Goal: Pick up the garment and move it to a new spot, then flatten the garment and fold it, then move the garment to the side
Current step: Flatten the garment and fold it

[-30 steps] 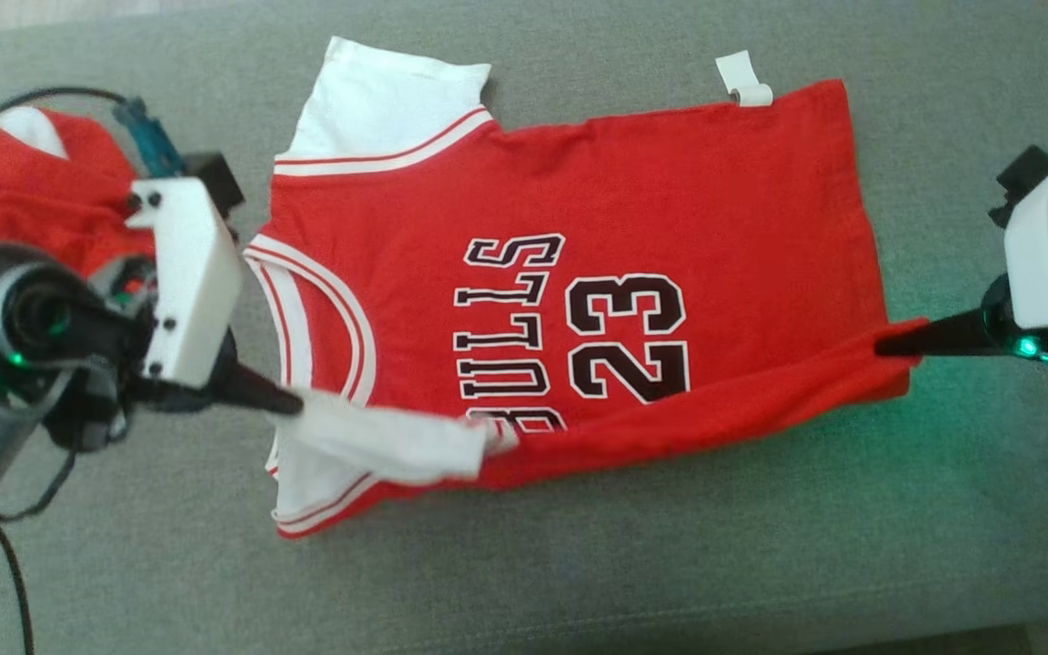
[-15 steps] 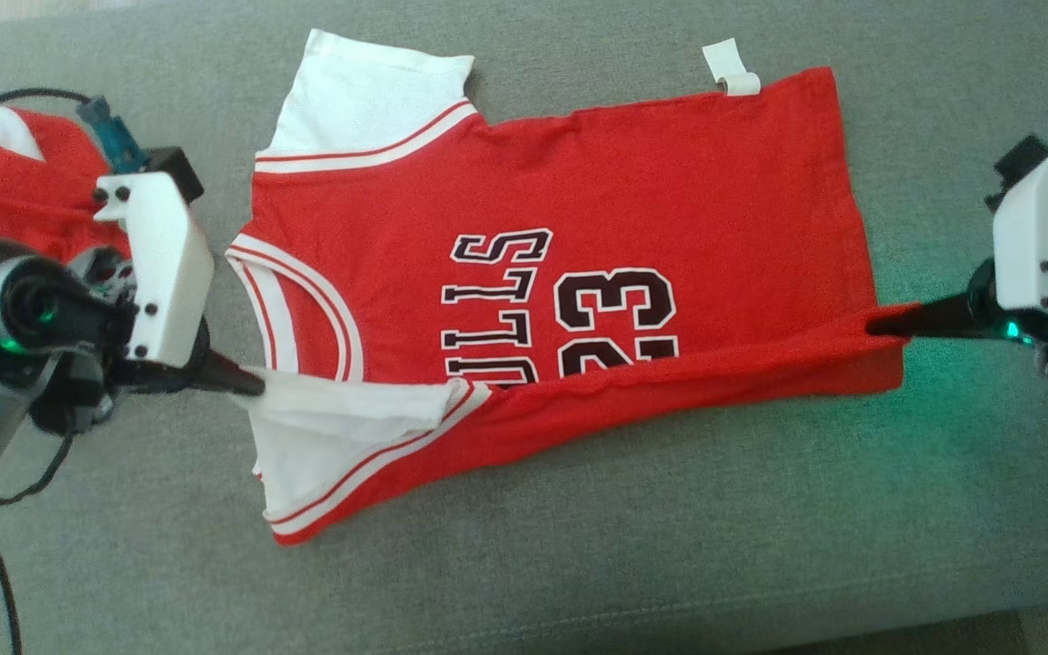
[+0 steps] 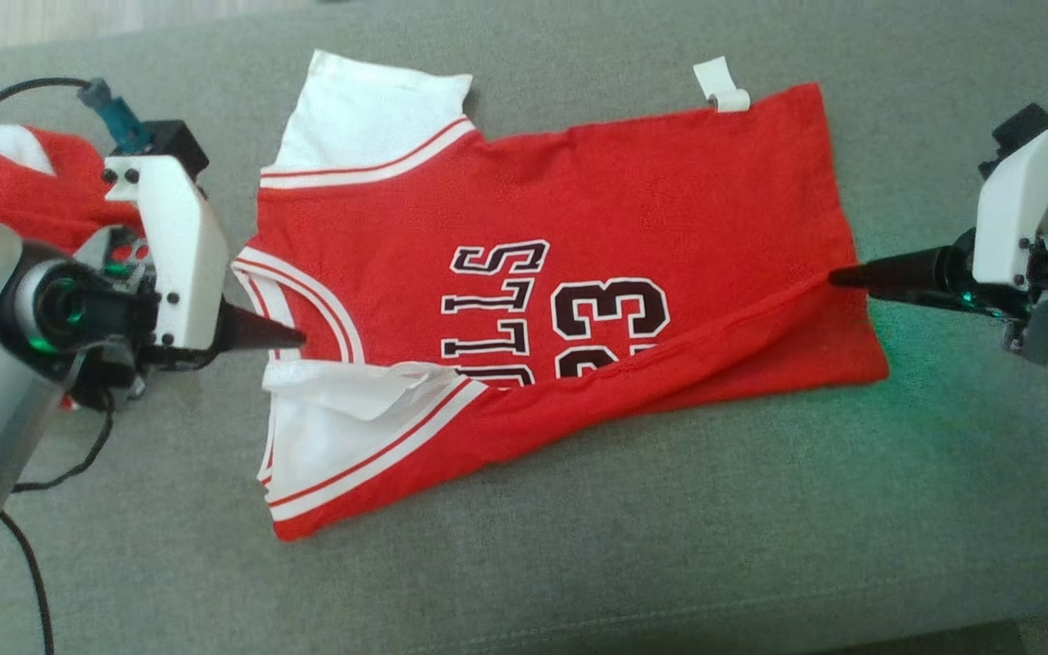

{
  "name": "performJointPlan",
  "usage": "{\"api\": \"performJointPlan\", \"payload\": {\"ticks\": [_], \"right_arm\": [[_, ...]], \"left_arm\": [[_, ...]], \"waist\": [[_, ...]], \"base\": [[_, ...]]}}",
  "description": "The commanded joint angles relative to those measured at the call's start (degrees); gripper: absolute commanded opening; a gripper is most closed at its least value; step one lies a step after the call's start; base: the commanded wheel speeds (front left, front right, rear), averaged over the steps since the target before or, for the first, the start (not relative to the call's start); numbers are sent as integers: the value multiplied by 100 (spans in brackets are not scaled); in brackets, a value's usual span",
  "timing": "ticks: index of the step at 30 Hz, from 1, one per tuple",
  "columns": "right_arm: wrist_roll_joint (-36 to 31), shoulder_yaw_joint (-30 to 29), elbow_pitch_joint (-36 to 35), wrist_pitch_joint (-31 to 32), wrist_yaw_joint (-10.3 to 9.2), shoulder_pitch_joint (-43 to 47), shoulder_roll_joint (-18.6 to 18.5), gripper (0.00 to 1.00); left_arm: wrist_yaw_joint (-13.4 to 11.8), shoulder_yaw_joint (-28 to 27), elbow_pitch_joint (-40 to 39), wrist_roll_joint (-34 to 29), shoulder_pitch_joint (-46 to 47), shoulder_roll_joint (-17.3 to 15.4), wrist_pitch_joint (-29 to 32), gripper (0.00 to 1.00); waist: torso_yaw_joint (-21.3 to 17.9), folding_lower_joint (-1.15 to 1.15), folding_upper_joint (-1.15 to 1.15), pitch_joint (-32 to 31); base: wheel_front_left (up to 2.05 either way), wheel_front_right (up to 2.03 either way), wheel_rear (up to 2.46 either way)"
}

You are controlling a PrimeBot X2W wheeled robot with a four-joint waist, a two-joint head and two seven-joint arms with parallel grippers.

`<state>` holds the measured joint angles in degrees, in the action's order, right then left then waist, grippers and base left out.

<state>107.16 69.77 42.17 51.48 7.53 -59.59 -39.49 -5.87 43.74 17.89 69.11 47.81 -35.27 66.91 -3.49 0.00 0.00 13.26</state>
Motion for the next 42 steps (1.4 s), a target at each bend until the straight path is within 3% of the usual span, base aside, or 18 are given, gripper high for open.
{"api": "performJointPlan", "payload": {"ticks": [1,6,10,14,17,18,20,22,24,28,31,35,38,42], "right_arm": [[24,-98,-34,-119,-4,-32,-103,100],[20,-417,-585,-980,-4,232,-262,100],[-365,-733,-1346,-2275,-4,620,-557,100],[-865,-1025,-2162,-3831,-4,1209,-863,100],[-1287,-1216,-2560,-5091,-4,1654,-1066,100],[-1538,-1339,-2627,-5943,-4,1958,-1156,100],[-1773,-1442,-2647,-6467,-4,2260,-1207,100],[-2095,-1649,-2567,-6619,-4,2544,-1192,100],[-2487,-2282,-2418,-6641,-4,2822,-1006,100],[-3703,-3677,-2257,-6645,-4,3767,-332,100],[-4550,-4317,-2261,-6646,-4,4537,266,100],[-5400,-4831,-2330,-6646,-4,5193,850,100],[-5729,-4945,-2348,-6640,-4,5346,1039,100],[-6244,-5204,-2322,-6408,-4,5404,1289,100]], "left_arm": [[86,-319,-87,-100,406,-210,-133,100],[554,-375,-58,-603,395,-161,-1243,100],[561,-568,-175,-1092,197,-54,-2599,100],[160,-828,-519,-1723,-228,55,-4252,100],[-265,-1017,-928,-2177,-705,82,-5414,100],[-566,-1099,-1220,-2450,-1084,76,-6050,100],[-843,-1163,-1524,-2627,-1487,116,-6566,100],[-1142,-1213,-1815,-2823,-1889,141,-7035,100],[-1444,-1282,-2080,-2974,-2285,193,-7469,100],[-1929,-1290,-2463,-3286,-3014,359,-8003,100],[-2176,-1375,-2627,-3471,-3517,600,-8151,100],[-2263,-1553,-2775,-3837,-4040,955,-8187,100],[-2209,-1652,-2768,-3992,-4233,1160,-8188,100],[-1904,-1628,-2454,-4139,-4457,1381,-8189,100]], "waist": [[27,0,0,-105],[127,0,0,-374],[207,0,0,-561],[276,0,0,-741],[305,0,0,-848],[320,0,0,-913],[337,0,0,-952],[342,0,0,-976],[330,0,0,-980],[312,0,0,-991],[294,0,0,-1011],[276,0,0,-974],[271,0,0,-948],[281,0,0,-915]], "base": [[0,0,0],[0,0,0],[0,0,0],[0,0,0],[0,0,0],[0,0,0],[0,0,0],[0,0,0],[0,0,0],[0,0,0],[0,0,0],[0,0,0],[0,0,0],[0,0,0]]}}
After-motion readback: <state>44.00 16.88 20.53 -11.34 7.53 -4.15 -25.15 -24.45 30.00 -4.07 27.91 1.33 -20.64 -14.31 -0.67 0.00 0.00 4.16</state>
